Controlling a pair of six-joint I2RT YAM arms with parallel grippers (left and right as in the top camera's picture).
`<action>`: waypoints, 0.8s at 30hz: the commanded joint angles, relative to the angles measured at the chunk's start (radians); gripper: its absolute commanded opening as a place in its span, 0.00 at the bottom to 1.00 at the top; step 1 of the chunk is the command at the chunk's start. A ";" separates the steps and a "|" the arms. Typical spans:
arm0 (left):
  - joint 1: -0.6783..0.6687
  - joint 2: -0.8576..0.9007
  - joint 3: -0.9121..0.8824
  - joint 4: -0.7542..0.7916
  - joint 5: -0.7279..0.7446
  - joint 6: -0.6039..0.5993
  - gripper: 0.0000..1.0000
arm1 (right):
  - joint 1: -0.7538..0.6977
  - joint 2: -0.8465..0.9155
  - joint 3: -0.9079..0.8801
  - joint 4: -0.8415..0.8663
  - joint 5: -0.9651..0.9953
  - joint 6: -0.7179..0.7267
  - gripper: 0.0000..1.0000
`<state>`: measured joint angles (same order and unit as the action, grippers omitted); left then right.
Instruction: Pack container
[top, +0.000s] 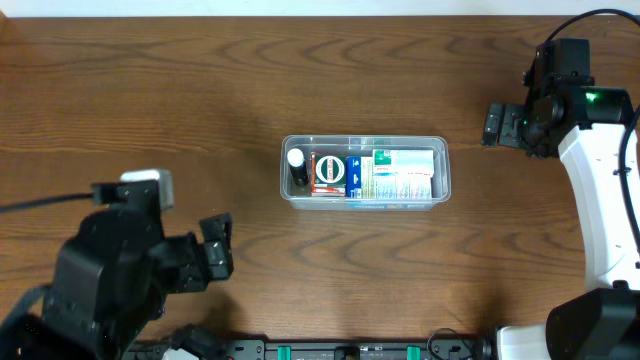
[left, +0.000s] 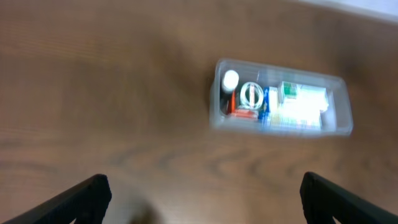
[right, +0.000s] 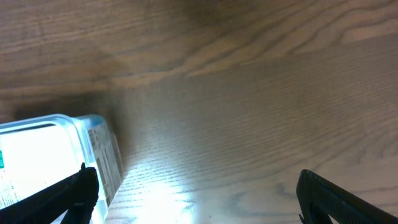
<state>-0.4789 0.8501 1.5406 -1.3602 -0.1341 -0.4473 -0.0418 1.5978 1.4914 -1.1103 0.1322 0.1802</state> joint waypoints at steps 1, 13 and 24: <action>0.037 -0.080 -0.132 0.116 -0.034 0.037 0.98 | -0.006 -0.021 0.016 -0.002 0.014 0.018 0.99; 0.316 -0.469 -0.798 0.916 0.348 0.242 0.98 | -0.006 -0.021 0.016 -0.002 0.014 0.018 0.99; 0.477 -0.715 -1.192 1.235 0.455 0.246 0.98 | -0.006 -0.021 0.016 -0.002 0.014 0.018 0.99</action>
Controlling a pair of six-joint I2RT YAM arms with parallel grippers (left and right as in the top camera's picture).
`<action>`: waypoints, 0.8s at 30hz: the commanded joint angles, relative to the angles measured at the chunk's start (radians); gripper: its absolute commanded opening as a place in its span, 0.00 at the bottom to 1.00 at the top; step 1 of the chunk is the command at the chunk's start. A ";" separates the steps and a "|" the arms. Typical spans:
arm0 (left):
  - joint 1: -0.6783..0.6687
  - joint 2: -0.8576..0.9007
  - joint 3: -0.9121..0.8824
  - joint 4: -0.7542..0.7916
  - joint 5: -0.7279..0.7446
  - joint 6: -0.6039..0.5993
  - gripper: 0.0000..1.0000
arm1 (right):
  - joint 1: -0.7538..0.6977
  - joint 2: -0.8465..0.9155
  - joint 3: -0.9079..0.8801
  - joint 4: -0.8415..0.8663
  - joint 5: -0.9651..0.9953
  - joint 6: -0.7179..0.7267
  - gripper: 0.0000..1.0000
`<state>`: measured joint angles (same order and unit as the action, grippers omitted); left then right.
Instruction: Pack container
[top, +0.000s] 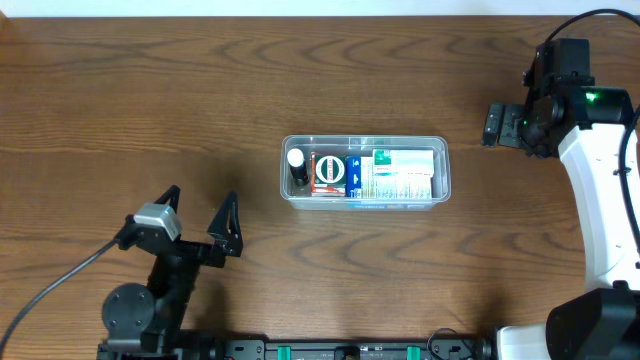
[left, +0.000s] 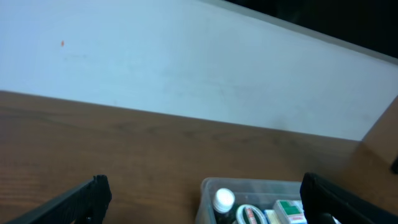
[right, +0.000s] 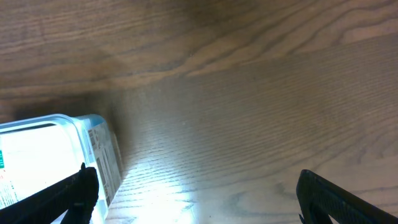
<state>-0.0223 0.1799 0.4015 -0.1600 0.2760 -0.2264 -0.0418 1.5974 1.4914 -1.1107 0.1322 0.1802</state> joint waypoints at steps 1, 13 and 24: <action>0.024 -0.066 -0.085 0.063 0.045 0.036 0.98 | -0.006 -0.020 0.016 -0.002 0.014 0.018 0.99; 0.029 -0.178 -0.338 0.297 0.039 0.243 0.98 | -0.006 -0.020 0.016 -0.002 0.014 0.018 0.99; 0.050 -0.178 -0.397 0.154 -0.060 0.268 0.98 | -0.006 -0.020 0.016 -0.002 0.014 0.018 0.99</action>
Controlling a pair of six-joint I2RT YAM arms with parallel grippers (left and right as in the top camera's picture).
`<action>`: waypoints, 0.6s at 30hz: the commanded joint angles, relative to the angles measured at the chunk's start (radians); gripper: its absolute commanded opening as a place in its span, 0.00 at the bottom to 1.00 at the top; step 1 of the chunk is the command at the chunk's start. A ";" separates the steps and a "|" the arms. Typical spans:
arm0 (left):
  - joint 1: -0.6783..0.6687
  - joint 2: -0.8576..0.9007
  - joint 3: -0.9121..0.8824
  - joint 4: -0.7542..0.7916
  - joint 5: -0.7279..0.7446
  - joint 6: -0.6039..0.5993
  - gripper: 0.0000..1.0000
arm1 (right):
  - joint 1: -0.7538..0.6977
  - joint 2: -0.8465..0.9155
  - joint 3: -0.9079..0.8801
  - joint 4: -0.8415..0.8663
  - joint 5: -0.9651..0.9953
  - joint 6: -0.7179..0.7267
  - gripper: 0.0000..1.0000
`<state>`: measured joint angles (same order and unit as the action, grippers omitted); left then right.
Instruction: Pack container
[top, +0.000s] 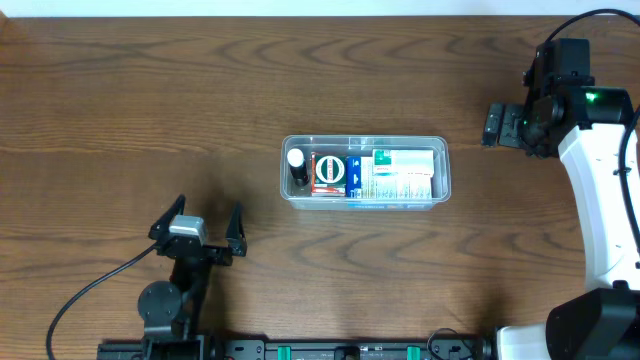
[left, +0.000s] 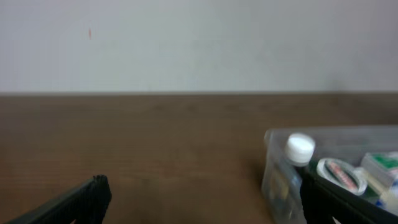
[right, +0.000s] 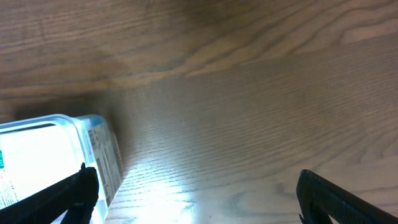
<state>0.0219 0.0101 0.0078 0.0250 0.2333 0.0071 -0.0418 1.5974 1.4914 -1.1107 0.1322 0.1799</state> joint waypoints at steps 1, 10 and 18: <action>0.006 -0.008 -0.004 -0.065 -0.018 0.035 0.98 | -0.006 -0.020 0.016 -0.002 0.014 0.018 0.99; 0.008 -0.007 -0.004 -0.077 -0.025 0.034 0.98 | -0.006 -0.020 0.016 -0.002 0.014 0.018 0.99; 0.008 -0.006 -0.004 -0.077 -0.024 0.034 0.98 | -0.006 -0.020 0.016 -0.002 0.014 0.018 0.99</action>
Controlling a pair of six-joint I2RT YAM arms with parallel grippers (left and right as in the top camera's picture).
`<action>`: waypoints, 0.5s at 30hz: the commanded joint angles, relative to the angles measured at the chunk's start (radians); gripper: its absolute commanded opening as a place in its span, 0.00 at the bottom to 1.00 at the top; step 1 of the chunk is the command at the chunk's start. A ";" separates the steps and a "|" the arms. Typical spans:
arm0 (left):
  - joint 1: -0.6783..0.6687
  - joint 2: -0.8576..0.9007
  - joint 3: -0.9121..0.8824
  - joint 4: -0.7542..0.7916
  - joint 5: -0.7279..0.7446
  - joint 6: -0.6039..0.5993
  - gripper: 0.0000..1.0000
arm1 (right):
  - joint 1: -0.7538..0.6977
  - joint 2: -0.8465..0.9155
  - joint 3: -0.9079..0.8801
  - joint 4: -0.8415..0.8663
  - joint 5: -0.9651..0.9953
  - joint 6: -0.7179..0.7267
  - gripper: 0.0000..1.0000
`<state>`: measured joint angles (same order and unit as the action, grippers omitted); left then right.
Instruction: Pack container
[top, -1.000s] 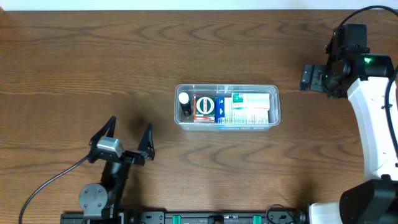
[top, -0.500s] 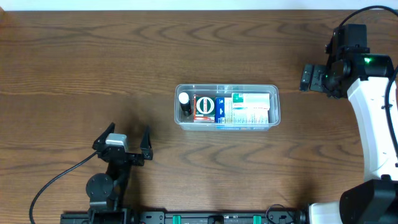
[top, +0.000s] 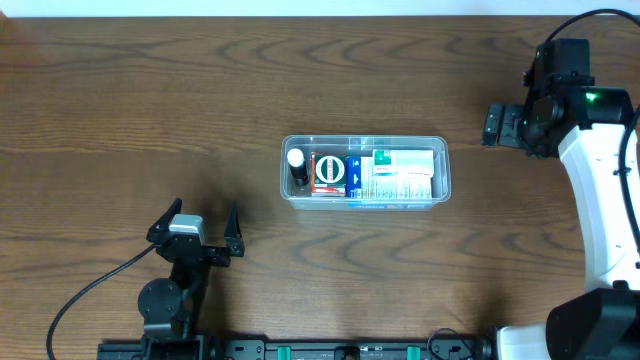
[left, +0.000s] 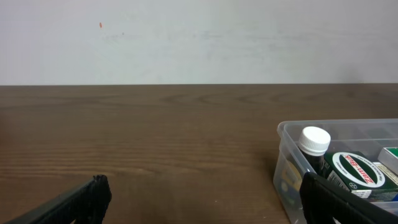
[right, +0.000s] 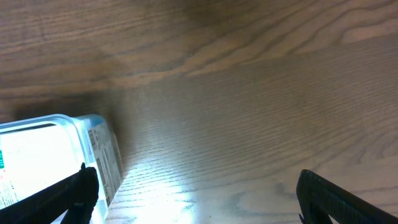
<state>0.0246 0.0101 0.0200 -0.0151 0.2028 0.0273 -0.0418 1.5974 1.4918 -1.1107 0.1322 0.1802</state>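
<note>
A clear plastic container (top: 364, 172) sits mid-table, packed with a white-capped dark bottle (top: 296, 163), a round green-and-red tin (top: 331, 170) and white-and-green boxes (top: 405, 174). My left gripper (top: 197, 225) rests low near the front left edge, open and empty, looking level at the container (left: 311, 180) ahead to its right. My right gripper (top: 493, 125) hangs open and empty at the far right, the container's corner (right: 68, 155) at its view's left edge.
The brown wooden table (top: 150, 100) stretches around the container. A black cable (top: 90, 290) trails from the left arm toward the front edge. A white wall (left: 199, 37) rises behind the table's far edge in the left wrist view.
The left gripper has barely shifted; its view has sharpened and sits a touch further left of the container. The right arm and the container have not moved.
At first the left arm was raised at the front left, looking down on the packed container. Then it had folded down near the front edge. Since then it has rested low, level with the table. The right arm stayed still throughout.
</note>
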 joint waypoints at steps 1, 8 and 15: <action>0.005 -0.006 -0.016 -0.037 0.006 0.014 0.98 | -0.006 -0.020 0.015 -0.002 0.014 0.018 0.99; 0.005 -0.006 -0.016 -0.037 0.006 0.014 0.98 | -0.006 -0.020 0.015 -0.002 0.014 0.018 0.99; 0.005 -0.006 -0.016 -0.037 0.006 0.014 0.98 | -0.005 -0.047 0.014 -0.001 0.013 0.018 0.99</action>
<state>0.0246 0.0101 0.0204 -0.0151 0.2024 0.0273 -0.0418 1.5955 1.4914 -1.1107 0.1322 0.1802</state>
